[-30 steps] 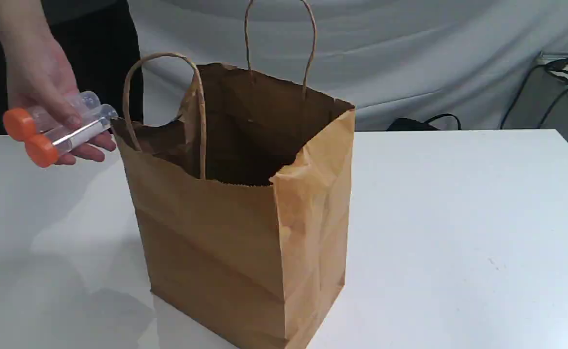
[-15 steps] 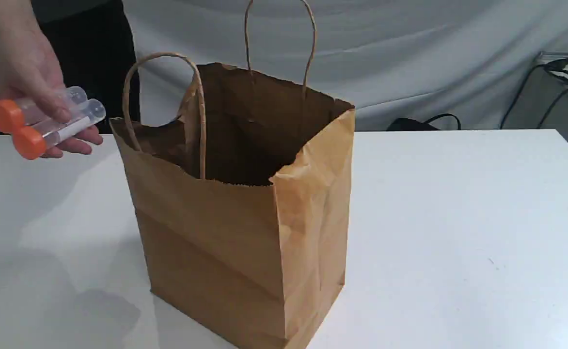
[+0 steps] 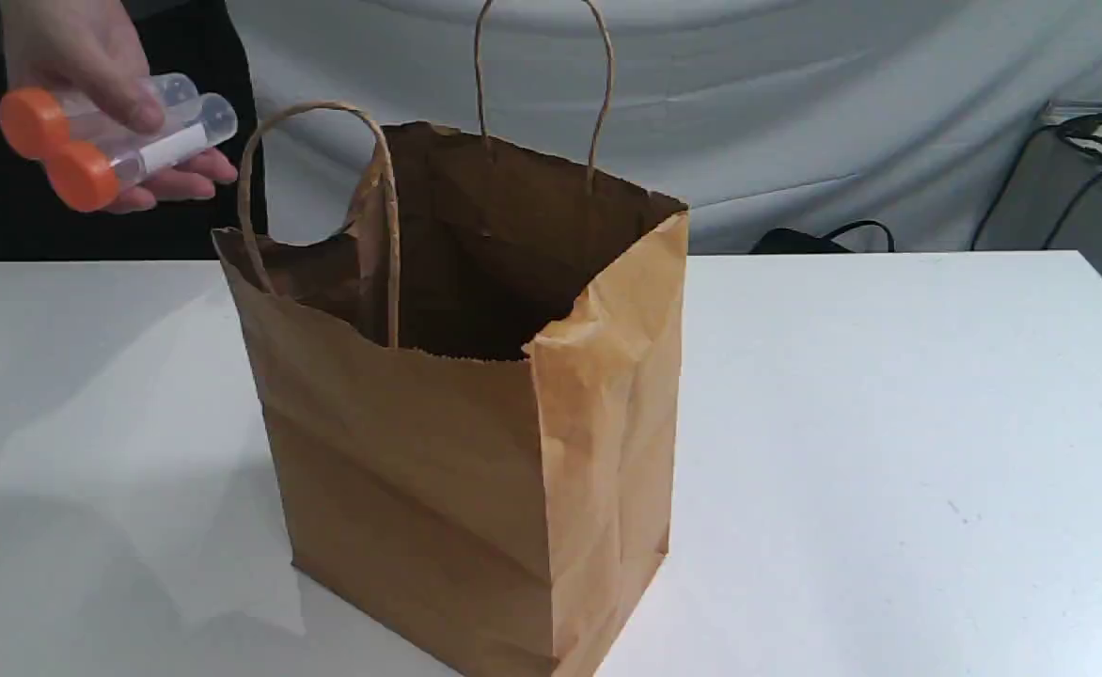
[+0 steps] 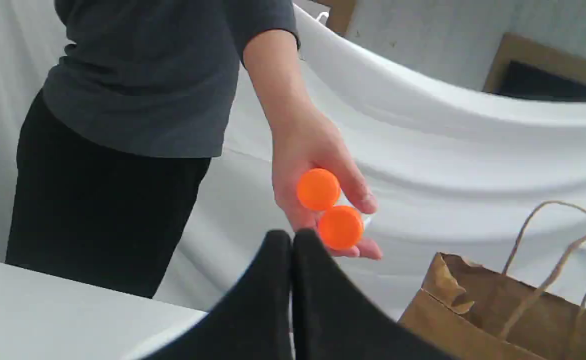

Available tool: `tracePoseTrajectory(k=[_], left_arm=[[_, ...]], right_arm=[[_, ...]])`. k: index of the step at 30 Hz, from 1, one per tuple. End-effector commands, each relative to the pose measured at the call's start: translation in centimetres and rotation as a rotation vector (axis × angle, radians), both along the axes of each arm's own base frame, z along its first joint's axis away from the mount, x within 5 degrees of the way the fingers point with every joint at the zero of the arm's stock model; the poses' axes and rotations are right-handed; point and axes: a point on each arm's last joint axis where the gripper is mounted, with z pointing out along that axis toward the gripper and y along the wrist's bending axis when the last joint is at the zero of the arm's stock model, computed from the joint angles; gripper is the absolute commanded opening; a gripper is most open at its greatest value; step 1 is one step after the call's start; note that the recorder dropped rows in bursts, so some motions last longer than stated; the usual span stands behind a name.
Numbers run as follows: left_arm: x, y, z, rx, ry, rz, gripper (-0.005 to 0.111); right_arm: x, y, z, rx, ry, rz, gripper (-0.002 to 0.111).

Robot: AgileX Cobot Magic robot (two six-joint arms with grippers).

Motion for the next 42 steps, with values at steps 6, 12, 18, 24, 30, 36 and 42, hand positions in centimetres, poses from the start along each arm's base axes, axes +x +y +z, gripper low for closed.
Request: tracePoseTrajectory(k=[6,12,18,24,30,36,42], left_arm=[[2.4,-0.8,3.1,0.205,0.188,-0.094,0.0],[4.3,-0.9,2.7,0.2,0.266,-0.12,0.0],[4.9,-0.9,2.5,0.186,0.293,-0.126,0.0],[4.9,-0.9,2.5,0.186,0.29,-0.124,0.0],[4.9,-0.9,2.5,0.186,0.29,-0.124,0.0],[5.0,-0.8,2.7,0.184,0.263,-0.107,0.0],[5.0,-0.7,2.8,0.183,0.257,-0.103,0.0]], right_arm=[[-0.7,0.6,2.9,-0.134,0.018,0.04,0.0],[1.2,1.7,10.6,-0.382,0.09,0.168,0.0],[7.2,5.2,17.3,-0.486,0.246,0.531,0.0],[15.2,10.6,19.7,-0.598,0.341,0.903,0.0],[20.9,15.2,18.3,-0.642,0.469,1.126,0.0],[23.5,19.0,15.6,-0.663,0.556,1.265,0.006],[23.9,21.2,14.0,-0.667,0.57,1.31,0.037]])
